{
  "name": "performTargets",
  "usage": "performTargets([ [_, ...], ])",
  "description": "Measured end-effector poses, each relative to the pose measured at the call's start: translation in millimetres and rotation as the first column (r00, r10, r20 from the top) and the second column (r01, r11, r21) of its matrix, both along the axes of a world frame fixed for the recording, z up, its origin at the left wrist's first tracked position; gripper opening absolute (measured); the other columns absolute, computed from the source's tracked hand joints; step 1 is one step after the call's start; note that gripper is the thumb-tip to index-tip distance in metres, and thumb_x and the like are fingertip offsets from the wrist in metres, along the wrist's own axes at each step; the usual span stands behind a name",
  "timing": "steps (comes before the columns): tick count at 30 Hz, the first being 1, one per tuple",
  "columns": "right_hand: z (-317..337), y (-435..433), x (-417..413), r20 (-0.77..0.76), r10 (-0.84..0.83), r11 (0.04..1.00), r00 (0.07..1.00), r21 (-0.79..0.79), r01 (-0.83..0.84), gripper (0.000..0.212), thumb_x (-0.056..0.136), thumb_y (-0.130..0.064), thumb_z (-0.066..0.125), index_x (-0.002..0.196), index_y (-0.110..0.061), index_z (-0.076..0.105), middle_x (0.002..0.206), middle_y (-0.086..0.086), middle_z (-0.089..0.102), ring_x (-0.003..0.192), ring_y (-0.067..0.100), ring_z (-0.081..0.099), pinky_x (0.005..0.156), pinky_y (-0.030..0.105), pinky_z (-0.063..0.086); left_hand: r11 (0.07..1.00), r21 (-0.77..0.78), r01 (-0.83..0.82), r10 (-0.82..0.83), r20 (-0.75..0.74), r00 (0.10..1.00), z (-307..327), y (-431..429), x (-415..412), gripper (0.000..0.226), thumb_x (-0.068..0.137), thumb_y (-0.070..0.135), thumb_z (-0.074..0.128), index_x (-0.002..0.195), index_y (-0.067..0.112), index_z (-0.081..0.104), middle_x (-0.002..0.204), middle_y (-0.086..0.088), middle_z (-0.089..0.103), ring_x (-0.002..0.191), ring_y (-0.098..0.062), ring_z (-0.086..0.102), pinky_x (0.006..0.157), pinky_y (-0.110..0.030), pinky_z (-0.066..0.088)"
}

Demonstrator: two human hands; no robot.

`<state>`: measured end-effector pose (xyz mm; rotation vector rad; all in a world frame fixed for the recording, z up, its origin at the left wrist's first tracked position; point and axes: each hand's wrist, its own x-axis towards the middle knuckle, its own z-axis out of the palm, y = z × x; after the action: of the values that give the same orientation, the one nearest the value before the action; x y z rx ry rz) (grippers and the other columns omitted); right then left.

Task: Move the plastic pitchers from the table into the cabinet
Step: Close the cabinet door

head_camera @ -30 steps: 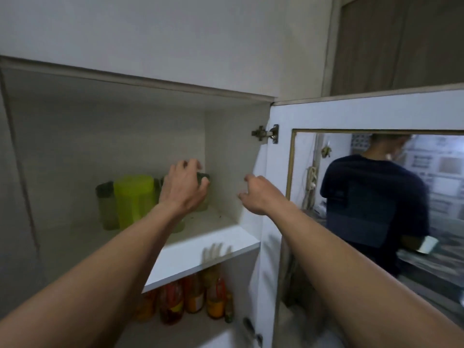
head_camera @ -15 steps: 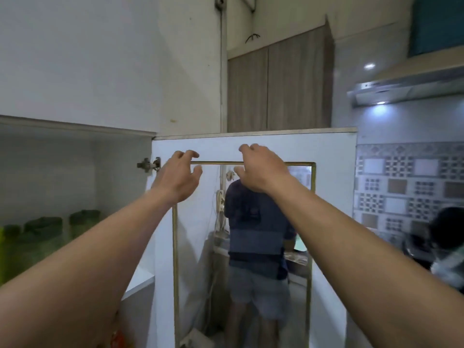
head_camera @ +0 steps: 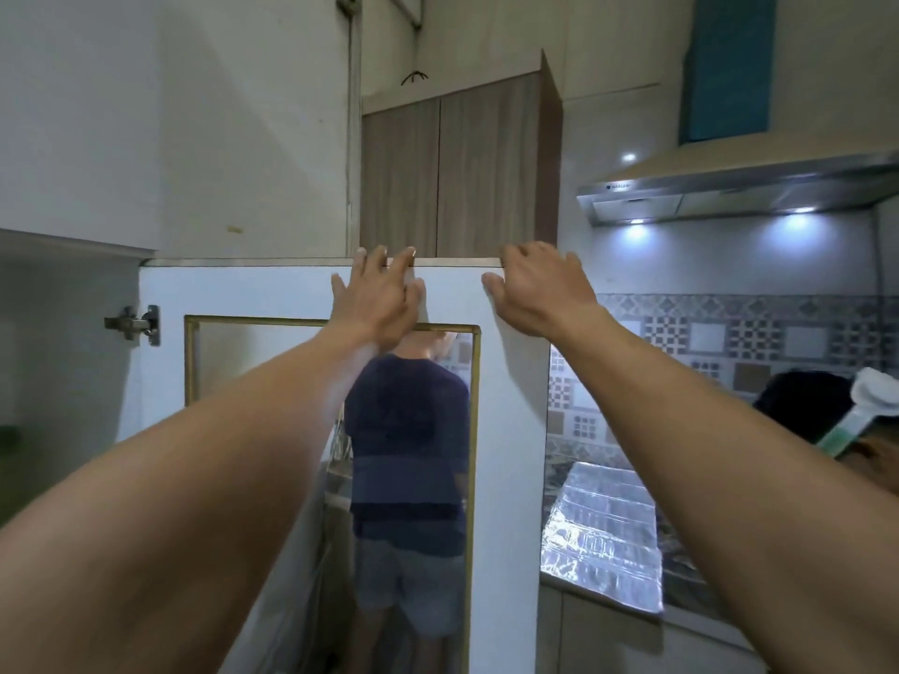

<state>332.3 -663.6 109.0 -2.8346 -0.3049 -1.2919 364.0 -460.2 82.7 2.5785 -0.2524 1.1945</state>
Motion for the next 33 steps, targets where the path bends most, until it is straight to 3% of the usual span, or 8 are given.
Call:
performTargets([
  [6, -5.5, -13.6, 10.5, 0.014, 0.083, 0.996, 0.996, 0.021, -0.083, 0.033, 0.103, -0.027, 0.035, 0.118, -0.008, 0.057, 0.126, 0.015, 0.06, 0.12, 0.035, 0.051, 0.1, 0.05, 0.039, 1.0, 0.003, -0.024, 0.024, 0.025, 0.999, 0.0, -15.1, 13.0, 0.048, 0.1, 0.042, 0.019, 0.142, 0.026, 0.033, 0.153, -0.009, 0.034, 0.146, -0.033, 0.02, 0.112, -0.068, 0.015],
  [14, -2.4, -12.0, -8.2, 0.029, 0.144, 0.989, 0.989, 0.04, -0.145, 0.03, 0.102, -0.023, 0.036, 0.12, -0.012, 0.058, 0.125, 0.009, 0.062, 0.118, 0.031, 0.053, 0.099, 0.047, 0.041, 0.999, 0.024, -0.029, 0.029, -0.008, 1.0, 3.9, -12.5, -12.1, 0.048, 0.099, 0.042, 0.019, 0.142, 0.025, 0.032, 0.149, -0.008, 0.036, 0.142, -0.028, 0.025, 0.109, -0.066, 0.02],
  [18, 4.9, -8.6, -34.6, 0.024, 0.159, 0.987, 0.987, 0.013, -0.16, 0.029, 0.1, -0.024, 0.037, 0.111, -0.013, 0.061, 0.114, 0.006, 0.063, 0.108, 0.029, 0.055, 0.085, 0.041, 0.04, 0.999, 0.034, -0.031, 0.033, -0.056, 0.998, 8.7, -8.2, -42.6, 0.052, 0.1, 0.045, 0.02, 0.147, 0.024, 0.028, 0.155, -0.007, 0.032, 0.145, -0.028, 0.024, 0.112, -0.066, 0.017],
  [23, 13.3, 5.7, -93.9, -0.018, 0.184, 0.983, 0.983, -0.01, -0.185, 0.022, 0.098, -0.021, 0.039, 0.096, -0.012, 0.059, 0.098, 0.005, 0.059, 0.101, 0.029, 0.055, 0.093, 0.05, 0.044, 0.999, 0.01, -0.032, 0.034, -0.151, 0.988, 13.6, -0.1, -92.7, 0.056, 0.101, 0.046, 0.021, 0.154, 0.026, 0.018, 0.162, -0.005, 0.02, 0.149, -0.028, 0.017, 0.116, -0.06, 0.018],
  [26, 20.3, 18.7, -133.3, -0.085, 0.2, 0.979, 0.976, -0.011, -0.202, 0.024, 0.096, -0.02, 0.039, 0.096, -0.012, 0.062, 0.102, 0.008, 0.065, 0.096, 0.031, 0.059, 0.097, 0.052, 0.044, 1.0, 0.011, 0.004, -0.002, -0.182, 0.983, 13.3, 10.9, -125.7, 0.06, 0.101, 0.05, 0.021, 0.156, 0.029, 0.013, 0.164, -0.005, 0.017, 0.151, -0.026, 0.013, 0.119, -0.052, 0.019],
  [30, 24.4, 38.6, -178.7, -0.133, 0.27, 0.963, 0.954, 0.038, -0.267, 0.023, 0.093, -0.02, 0.044, 0.101, -0.01, 0.064, 0.1, 0.008, 0.066, 0.086, 0.028, 0.06, 0.076, 0.038, 0.048, 1.0, 0.01, 0.02, -0.018, -0.157, 0.987, 10.3, 19.2, -177.2, 0.057, 0.103, 0.042, 0.026, 0.157, 0.025, 0.015, 0.162, -0.009, 0.024, 0.149, -0.028, 0.023, 0.118, -0.043, 0.022],
  [33, 29.6, 59.3, -219.2, -0.184, 0.369, 0.929, 0.911, 0.105, -0.355, 0.028, 0.091, -0.016, 0.044, 0.105, -0.006, 0.066, 0.099, 0.01, 0.066, 0.085, 0.027, 0.062, 0.073, 0.036, 0.054, 0.999, 0.032, -0.023, 0.027, -0.138, 0.99, 9.5, 34.9, -221.4, 0.055, 0.103, 0.04, 0.028, 0.156, 0.027, 0.02, 0.155, -0.011, 0.039, 0.14, -0.033, 0.037, 0.11, -0.043, 0.033],
])
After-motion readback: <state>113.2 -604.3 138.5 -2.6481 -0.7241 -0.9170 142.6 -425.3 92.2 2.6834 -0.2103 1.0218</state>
